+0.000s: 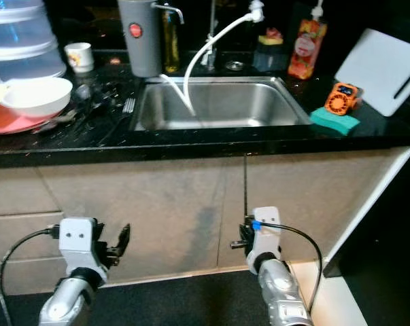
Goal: Kitchen organization
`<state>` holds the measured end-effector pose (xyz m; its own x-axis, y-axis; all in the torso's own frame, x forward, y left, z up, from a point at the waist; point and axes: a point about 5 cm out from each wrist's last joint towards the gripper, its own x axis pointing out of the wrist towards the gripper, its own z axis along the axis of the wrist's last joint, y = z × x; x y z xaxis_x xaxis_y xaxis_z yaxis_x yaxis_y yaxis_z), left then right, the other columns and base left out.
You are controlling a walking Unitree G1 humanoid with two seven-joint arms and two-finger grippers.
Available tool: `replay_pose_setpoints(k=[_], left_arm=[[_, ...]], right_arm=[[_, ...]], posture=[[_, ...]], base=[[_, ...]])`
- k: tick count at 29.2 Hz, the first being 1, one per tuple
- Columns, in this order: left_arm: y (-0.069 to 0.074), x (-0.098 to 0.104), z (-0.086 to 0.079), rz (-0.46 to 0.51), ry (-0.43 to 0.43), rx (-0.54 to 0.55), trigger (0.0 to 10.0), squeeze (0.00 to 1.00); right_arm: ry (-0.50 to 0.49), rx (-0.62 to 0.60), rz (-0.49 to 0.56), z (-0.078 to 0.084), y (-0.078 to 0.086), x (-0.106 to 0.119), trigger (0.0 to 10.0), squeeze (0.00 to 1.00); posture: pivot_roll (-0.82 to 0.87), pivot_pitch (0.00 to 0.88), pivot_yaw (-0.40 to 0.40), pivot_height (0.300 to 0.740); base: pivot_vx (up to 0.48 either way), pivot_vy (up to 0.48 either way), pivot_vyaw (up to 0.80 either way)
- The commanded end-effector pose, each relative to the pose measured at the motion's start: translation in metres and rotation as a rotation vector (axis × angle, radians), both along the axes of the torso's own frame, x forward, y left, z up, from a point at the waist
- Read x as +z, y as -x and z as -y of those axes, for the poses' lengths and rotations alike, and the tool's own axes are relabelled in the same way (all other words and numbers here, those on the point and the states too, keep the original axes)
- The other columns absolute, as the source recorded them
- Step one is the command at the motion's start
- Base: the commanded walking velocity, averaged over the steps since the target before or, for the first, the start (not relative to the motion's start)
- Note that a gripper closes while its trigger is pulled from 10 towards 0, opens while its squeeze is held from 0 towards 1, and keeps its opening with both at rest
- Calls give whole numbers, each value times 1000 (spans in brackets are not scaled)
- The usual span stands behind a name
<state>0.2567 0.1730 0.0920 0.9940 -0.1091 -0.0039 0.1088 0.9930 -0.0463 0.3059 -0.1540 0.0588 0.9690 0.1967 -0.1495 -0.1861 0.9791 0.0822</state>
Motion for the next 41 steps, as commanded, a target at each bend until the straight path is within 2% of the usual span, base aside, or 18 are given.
replay_pose_setpoints(k=[1, 4, 9, 16, 18, 20, 23, 30, 41], left_arm=[[3, -2, -4, 1, 22, 18, 10000, 0], [2, 0, -6, 11, -19, 36, 10000, 0], [2, -1, -7, 7, -4, 40, 10000, 0], [2, 2, -6, 9, -61, -9, 10000, 0], [2, 2, -5, 5, -56, -15, 10000, 0], [2, 6, -4, 24, -78, -18, 10000, 0], [-2, 23, -4, 108, -122, -3, 10000, 0], [-14, 69, -21, 274, -155, 124, 10000, 0], [-24, 110, -37, 386, -179, 175, 10000, 0]], right_arm=[[-9, 12, -14, -6, 2, -2, 10000, 0], [-9, 12, -13, -6, 2, -1, 10000, 0], [-10, 15, -14, -8, 2, -1, 10000, 0], [-12, 13, -14, -8, -2, 0, 10000, 0], [-12, 13, -7, -8, -3, 1, 10000, 0], [-35, 3, 45, -5, -7, 11, 10000, 0], [-102, 66, 171, -10, -14, 38, 10000, 0], [-139, 168, 310, -28, -32, 92, 10000, 0], [-124, 172, 343, -35, -44, 118, 10000, 0]], posture=[[-3, 61, -71, 740], [-4, 61, -75, 740], [-2, 65, -80, 740], [6, 68, -69, 740], [8, 69, -65, 740], [14, 70, -61, 740], [18, 67, -59, 740], [27, 61, -62, 740], [38, 58, -66, 740]], base=[[0, 480, 0], [0, 160, 0], [0, 0, 0], [0, 0, 0], [0, 0, 0], [0, 0, 0], [0, 0, 0], [0, 0, 0], [75, 0, 0]])
